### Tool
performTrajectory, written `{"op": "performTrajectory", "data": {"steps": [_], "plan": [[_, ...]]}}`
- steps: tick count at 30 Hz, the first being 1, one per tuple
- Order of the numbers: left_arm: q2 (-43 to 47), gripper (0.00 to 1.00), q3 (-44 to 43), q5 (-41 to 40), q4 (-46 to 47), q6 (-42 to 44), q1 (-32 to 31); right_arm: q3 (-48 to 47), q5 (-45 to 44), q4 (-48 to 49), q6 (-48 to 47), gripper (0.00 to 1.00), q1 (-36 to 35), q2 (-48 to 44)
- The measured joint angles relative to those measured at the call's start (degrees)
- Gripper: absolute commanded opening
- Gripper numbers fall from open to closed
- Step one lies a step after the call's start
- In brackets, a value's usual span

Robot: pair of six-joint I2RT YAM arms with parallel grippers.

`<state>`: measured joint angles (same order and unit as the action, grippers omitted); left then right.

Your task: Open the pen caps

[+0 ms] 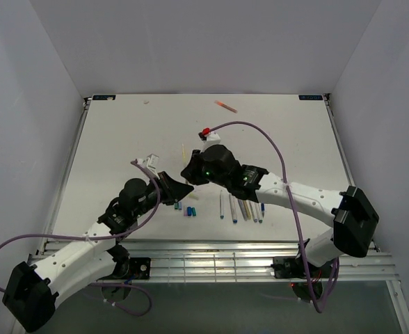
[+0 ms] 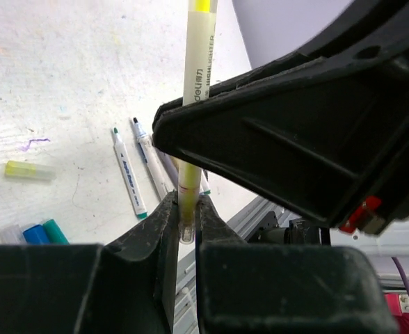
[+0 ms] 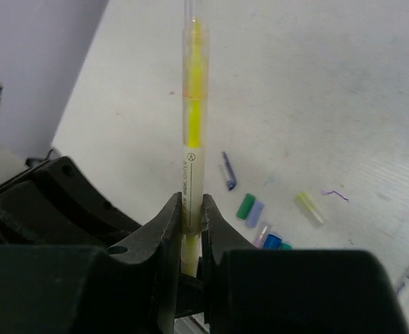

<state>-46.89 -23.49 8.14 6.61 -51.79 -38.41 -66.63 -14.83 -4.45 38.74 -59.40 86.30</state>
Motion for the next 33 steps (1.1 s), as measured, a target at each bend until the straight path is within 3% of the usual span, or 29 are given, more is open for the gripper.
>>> {"op": "performTrajectory", "data": {"steps": [5,7,11,17,22,29,33], "plan": [[8.2,0.0,8.0,4.0,7.9,0.9,0.3,11.7,22.8,16.6,3.1,0.08,6.8,-4.4],[11.1,0.0,11.0,7.1,8.3,0.8,0.2,14.8,28.1,23.7,3.9,0.08,10.3,-4.9],[14.6,0.0,13.8,9.7,8.7,0.6,0.1,19.6,33.5,35.1,6.7,0.08,18.4,-5.1],[16.0,0.0,13.8,10.7,9.5,0.0,0.1,20.7,38.8,43.2,10.1,0.08,18.7,-5.0],[16.3,0.0,11.9,6.8,2.1,0.1,0.1,21.6,39.2,43.2,10.2,0.08,18.8,-6.0],[10.6,0.0,0.4,-12.4,-21.2,-2.9,0.3,23.4,36.8,35.1,7.3,0.08,20.5,-11.1],[5.2,0.0,-1.9,-20.5,-30.6,-6.7,0.9,23.6,34.0,27.4,4.6,0.08,22.3,-15.0]]}}
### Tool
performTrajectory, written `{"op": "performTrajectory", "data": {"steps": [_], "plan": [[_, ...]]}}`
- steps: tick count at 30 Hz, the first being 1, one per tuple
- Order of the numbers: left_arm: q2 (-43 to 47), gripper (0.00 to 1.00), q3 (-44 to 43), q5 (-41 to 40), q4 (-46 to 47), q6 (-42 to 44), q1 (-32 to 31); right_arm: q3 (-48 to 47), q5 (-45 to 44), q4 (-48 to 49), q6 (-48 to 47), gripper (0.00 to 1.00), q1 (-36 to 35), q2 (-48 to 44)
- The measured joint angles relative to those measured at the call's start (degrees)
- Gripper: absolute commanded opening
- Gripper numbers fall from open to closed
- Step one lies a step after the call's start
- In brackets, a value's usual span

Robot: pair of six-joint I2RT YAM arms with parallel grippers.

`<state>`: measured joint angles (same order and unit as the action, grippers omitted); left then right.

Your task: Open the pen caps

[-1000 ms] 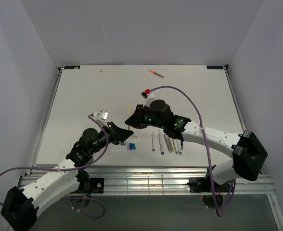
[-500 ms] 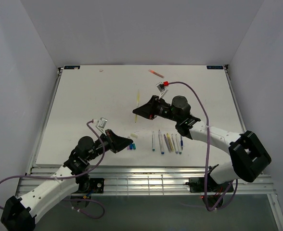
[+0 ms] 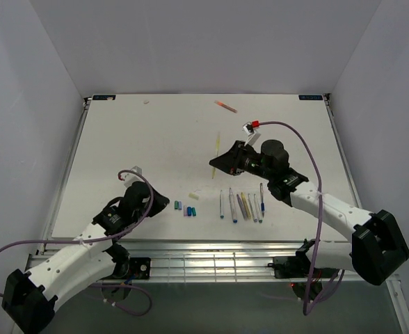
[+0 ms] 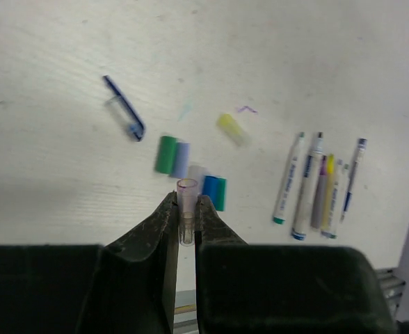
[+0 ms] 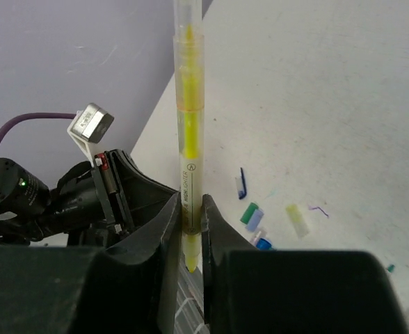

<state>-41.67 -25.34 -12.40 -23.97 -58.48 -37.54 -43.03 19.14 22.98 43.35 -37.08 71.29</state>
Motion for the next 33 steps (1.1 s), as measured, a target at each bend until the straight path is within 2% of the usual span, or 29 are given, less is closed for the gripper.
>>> {"op": "performTrajectory", "data": {"steps": [4,10,15,23,31,33], "plan": [[-4.4,0.0,0.1,-2.2,-4.5,-2.3,2.0,3.0,-1.8,-5.8,-2.0,0.08,2.2,-4.8],[-7.4,0.0,1.8,-1.4,-4.2,-2.7,8.0,8.1,-2.6,-13.7,-4.5,0.08,7.0,-10.6],[-8.0,0.0,2.0,-1.2,-3.6,-1.9,9.9,12.0,-3.0,-19.2,-6.8,0.08,11.4,-14.3],[-11.3,0.0,3.7,1.1,0.6,0.0,12.2,13.7,-7.6,-28.9,-10.1,0.08,16.0,-13.8],[-15.9,0.0,4.4,4.3,5.6,1.6,13.3,13.6,-17.6,-37.5,-14.0,0.08,17.5,-12.3],[-17.2,0.03,4.4,4.9,6.7,1.9,13.5,13.5,-19.7,-39.0,-15.0,0.08,18.0,-12.2]]}}
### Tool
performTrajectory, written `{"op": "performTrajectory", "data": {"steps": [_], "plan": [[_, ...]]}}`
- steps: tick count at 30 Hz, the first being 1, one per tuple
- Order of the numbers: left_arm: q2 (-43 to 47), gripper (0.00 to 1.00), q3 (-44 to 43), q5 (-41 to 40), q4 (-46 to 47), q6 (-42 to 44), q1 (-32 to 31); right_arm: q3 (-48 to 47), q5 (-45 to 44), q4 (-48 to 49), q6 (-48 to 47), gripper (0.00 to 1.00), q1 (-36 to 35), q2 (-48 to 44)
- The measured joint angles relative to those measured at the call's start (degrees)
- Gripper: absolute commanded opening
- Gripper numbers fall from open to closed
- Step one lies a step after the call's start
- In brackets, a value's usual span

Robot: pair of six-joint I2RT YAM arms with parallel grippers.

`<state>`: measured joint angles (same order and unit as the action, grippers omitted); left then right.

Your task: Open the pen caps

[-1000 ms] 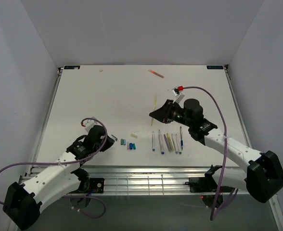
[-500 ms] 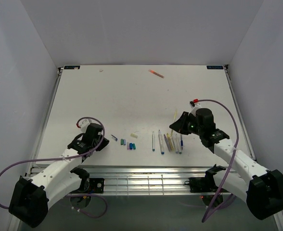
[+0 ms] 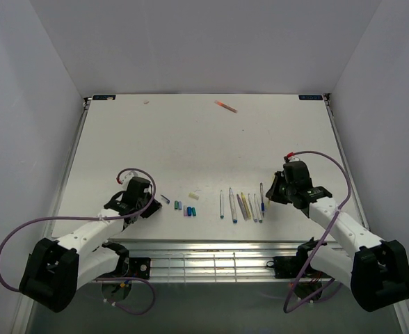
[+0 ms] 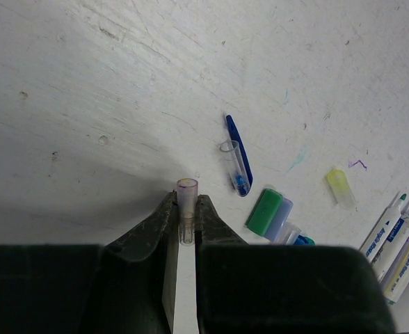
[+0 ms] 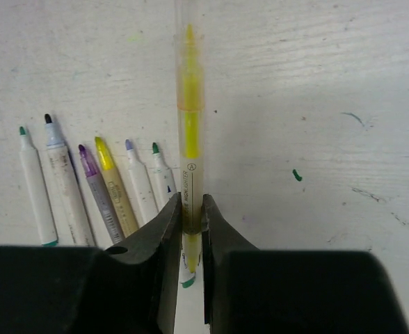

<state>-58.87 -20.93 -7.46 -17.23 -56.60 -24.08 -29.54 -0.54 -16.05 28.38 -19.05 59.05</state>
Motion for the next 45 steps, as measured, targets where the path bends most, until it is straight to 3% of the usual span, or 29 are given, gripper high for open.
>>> {"op": "performTrajectory", "data": {"steps": [3,12,31,45], "plan": [[-1.6,0.11,0.0,0.8,1.6,0.2,0.2,-0.3,-2.2,-1.7,-1.1,0.08,0.6,1.0],[-2.9,0.18,0.0,2.1,3.9,0.2,0.7,-0.5,-4.0,-3.5,-3.1,0.1,0.9,6.2],[-3.0,0.41,0.0,3.9,4.4,0.3,1.1,-0.6,-3.1,-1.8,-3.6,0.4,1.0,7.8],[-0.6,0.5,0.0,4.0,2.6,0.6,1.5,-0.6,-2.7,-1.7,-3.7,0.47,1.0,7.8]]}}
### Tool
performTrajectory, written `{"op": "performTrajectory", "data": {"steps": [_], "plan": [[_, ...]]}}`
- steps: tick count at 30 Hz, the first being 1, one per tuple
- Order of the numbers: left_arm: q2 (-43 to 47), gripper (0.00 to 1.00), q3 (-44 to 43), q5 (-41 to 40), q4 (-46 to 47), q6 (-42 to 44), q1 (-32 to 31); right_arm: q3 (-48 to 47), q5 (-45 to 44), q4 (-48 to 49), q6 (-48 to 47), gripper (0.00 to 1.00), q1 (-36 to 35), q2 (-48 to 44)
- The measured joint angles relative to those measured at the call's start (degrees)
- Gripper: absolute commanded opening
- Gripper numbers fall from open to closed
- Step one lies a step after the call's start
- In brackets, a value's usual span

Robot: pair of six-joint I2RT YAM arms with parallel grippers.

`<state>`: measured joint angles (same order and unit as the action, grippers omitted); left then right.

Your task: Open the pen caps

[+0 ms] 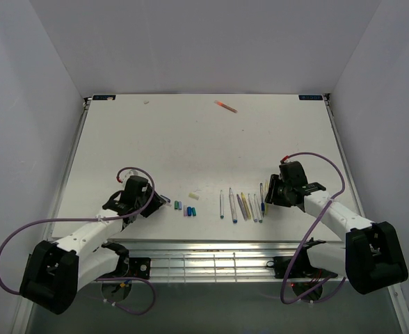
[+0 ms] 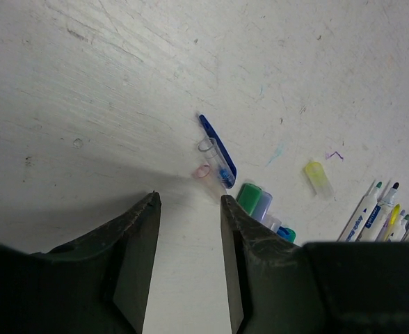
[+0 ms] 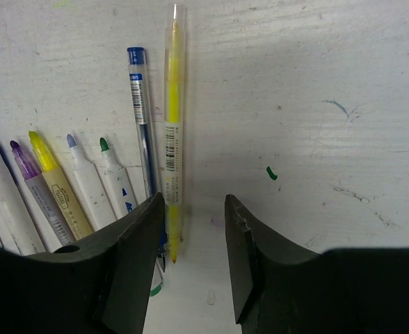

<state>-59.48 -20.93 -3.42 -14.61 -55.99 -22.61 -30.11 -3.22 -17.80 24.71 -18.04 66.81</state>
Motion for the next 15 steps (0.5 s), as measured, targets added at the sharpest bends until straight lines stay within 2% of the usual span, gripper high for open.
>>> {"op": "performTrajectory", "data": {"steps": [9,15], "plan": [[3.2,0.54,0.0,0.1,-1.7,0.1,0.0,-4.0,-0.6,-2.5,-1.7,0.52,0.0,-0.8],[5.1,0.59,0.0,1.2,-2.3,1.4,0.0,-15.8,-1.7,-3.6,-5.8,0.57,0.0,2.0]]}}
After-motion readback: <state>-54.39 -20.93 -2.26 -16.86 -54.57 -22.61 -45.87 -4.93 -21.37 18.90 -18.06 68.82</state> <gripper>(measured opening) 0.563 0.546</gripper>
